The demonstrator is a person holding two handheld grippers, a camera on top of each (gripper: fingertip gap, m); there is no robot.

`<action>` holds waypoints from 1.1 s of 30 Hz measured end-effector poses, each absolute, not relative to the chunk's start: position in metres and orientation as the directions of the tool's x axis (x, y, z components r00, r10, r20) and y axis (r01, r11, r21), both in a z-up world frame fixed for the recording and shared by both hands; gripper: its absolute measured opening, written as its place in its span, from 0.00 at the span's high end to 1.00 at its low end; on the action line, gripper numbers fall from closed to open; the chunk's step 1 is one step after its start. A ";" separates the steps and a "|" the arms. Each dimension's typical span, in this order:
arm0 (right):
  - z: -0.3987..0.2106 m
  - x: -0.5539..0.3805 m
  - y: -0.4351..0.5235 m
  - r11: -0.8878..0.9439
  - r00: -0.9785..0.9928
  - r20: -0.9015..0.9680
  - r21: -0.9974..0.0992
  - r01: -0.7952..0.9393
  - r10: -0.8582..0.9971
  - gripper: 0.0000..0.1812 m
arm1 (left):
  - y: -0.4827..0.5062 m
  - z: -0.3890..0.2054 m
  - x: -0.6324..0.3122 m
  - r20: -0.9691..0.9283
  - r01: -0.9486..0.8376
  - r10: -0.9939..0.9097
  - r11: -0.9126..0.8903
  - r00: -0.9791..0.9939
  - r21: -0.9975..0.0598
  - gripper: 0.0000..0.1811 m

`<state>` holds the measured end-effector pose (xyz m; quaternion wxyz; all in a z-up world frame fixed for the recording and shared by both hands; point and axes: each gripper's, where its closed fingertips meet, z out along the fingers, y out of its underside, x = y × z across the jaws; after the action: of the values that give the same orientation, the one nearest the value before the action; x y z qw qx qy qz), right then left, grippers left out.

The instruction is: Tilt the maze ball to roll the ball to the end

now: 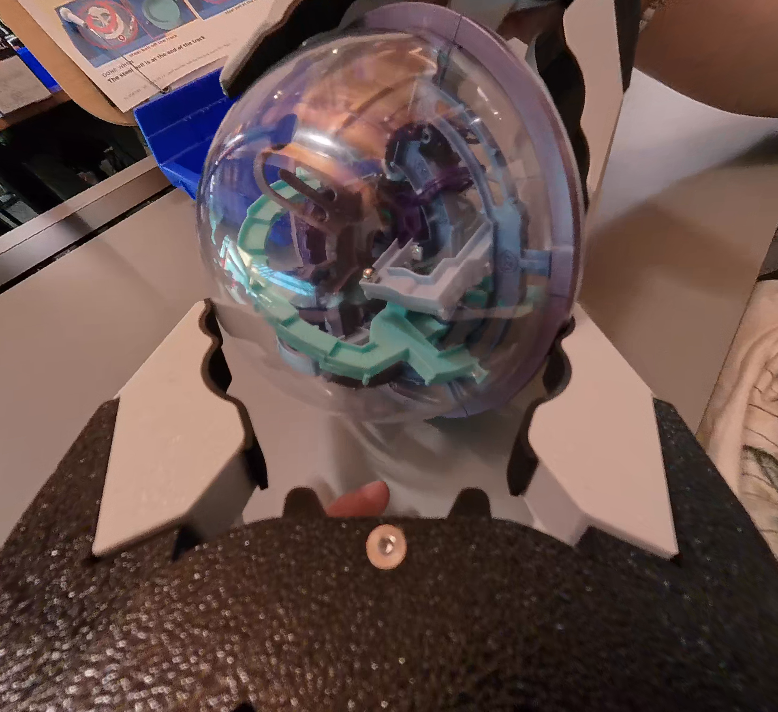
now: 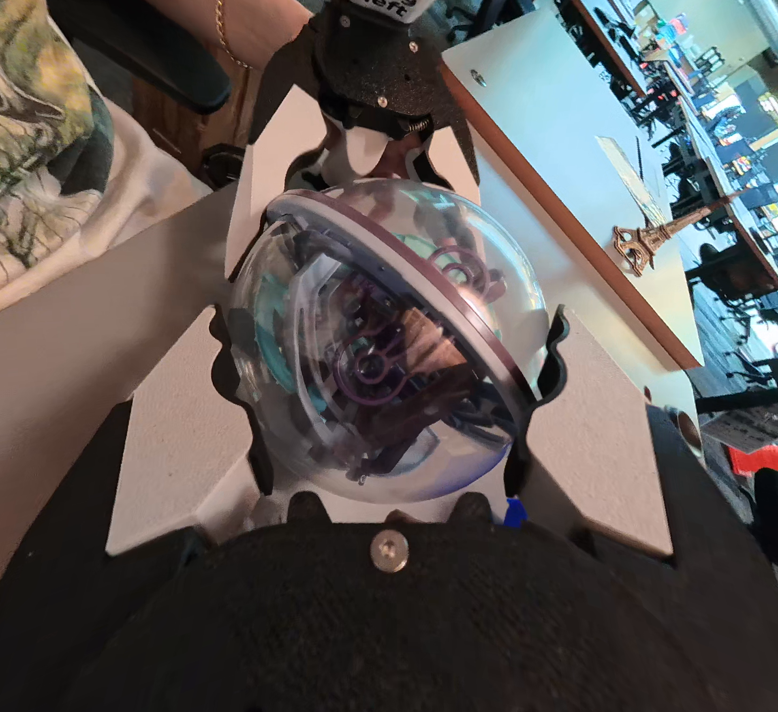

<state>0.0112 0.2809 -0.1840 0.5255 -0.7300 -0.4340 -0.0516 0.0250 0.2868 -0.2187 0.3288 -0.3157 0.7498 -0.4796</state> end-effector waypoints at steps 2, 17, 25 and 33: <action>-0.179 0.006 0.280 -0.054 0.612 0.509 -0.741 0.669 0.606 0.23 | 0.288 -0.221 0.022 -0.203 -0.157 -0.785 0.355 -0.585 -0.922 0.18; -0.187 -0.015 0.290 -0.046 0.542 0.567 -0.664 0.747 0.620 0.17 | 0.290 -0.229 0.011 -0.223 -0.138 -0.769 0.374 -0.599 -0.917 0.19; -0.194 -0.033 0.296 0.009 0.400 0.682 -0.512 0.859 0.612 0.17 | 0.287 -0.222 0.004 -0.061 -0.212 -0.789 0.238 -0.611 -0.948 0.14; -0.197 -0.037 0.304 0.019 0.351 0.695 -0.465 0.885 0.627 0.17 | 0.293 -0.208 0.004 0.049 -0.266 -0.834 0.119 -0.550 -0.956 0.13</action>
<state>-0.0367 0.3041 -0.1968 0.4533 -0.6856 -0.5516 -0.1422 0.0043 0.2931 -0.2083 0.2654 -0.3933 0.6994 -0.5345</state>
